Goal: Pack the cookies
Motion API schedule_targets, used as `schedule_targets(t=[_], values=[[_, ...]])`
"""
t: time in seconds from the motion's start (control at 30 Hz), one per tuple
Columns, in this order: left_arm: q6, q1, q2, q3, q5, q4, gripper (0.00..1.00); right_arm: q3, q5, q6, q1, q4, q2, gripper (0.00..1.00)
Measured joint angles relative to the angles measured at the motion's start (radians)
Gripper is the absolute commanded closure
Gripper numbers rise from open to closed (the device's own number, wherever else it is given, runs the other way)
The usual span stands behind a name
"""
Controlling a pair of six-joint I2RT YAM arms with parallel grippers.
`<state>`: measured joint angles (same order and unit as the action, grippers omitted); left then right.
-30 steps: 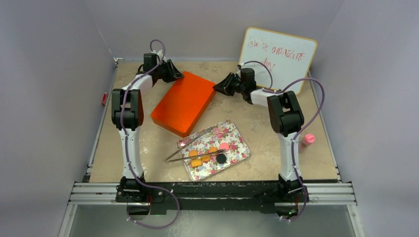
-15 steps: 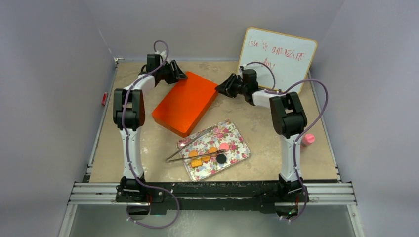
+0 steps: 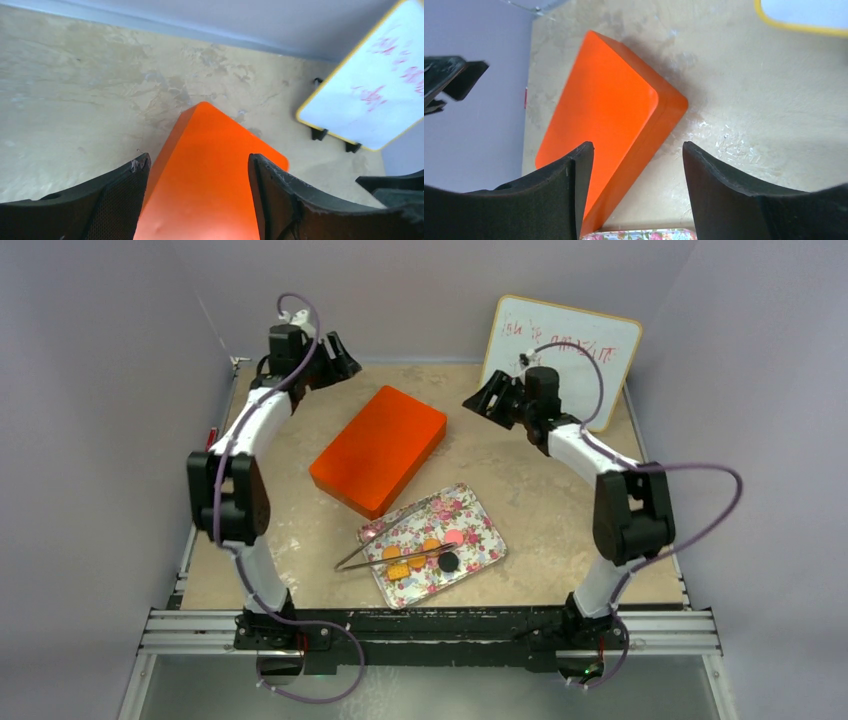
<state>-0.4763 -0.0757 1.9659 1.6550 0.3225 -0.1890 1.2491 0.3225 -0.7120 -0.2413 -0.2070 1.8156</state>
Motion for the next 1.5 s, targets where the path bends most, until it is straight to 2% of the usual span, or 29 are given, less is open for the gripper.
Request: schedule_targets(t=[0.17, 0.3, 0.4, 0.57, 0.67, 0.83, 0.9, 1.2, 1.4, 1.5], values=[[-0.010, 0.040, -0.371, -0.244, -0.075, 0.056, 0.20, -0.064, -0.080, 0.089, 0.002, 0.042, -0.225, 0.20], [-0.029, 0.128, -0.591, -0.385, -0.109, 0.056, 0.09, -0.162, -0.167, 0.143, 0.002, 0.084, -0.387, 0.13], [-0.036, 0.185, -0.720, -0.463, -0.150, 0.023, 0.05, -0.229, -0.240, 0.172, 0.001, 0.132, -0.492, 0.07], [0.002, 0.191, -0.871, -0.509, -0.188, -0.085, 0.02, -0.306, -0.396, 0.210, 0.001, 0.237, -0.692, 0.01], [0.031, 0.150, -0.955, -0.524, -0.261, -0.132, 0.01, -0.346, -0.488, 0.228, 0.002, 0.286, -0.830, 0.01], [0.093, -0.047, -1.155, -0.625, -0.401, -0.134, 0.01, -0.404, -0.655, 0.283, 0.002, 0.363, -1.088, 0.01], [0.110, -0.085, -1.234, -0.659, -0.443, -0.135, 0.01, -0.407, -0.708, 0.304, 0.002, 0.397, -1.158, 0.01], [0.175, -0.096, -1.535, -0.755, -0.564, -0.132, 0.00, -0.431, -0.840, 0.411, 0.002, 0.472, -1.387, 0.01], [0.211, -0.096, -1.717, -0.882, -0.623, -0.054, 0.00, -0.488, -0.856, 0.462, 0.002, 0.467, -1.431, 0.01], [0.211, -0.096, -1.738, -0.937, -0.628, -0.032, 0.00, -0.504, -0.856, 0.469, 0.002, 0.468, -1.429, 0.01]])
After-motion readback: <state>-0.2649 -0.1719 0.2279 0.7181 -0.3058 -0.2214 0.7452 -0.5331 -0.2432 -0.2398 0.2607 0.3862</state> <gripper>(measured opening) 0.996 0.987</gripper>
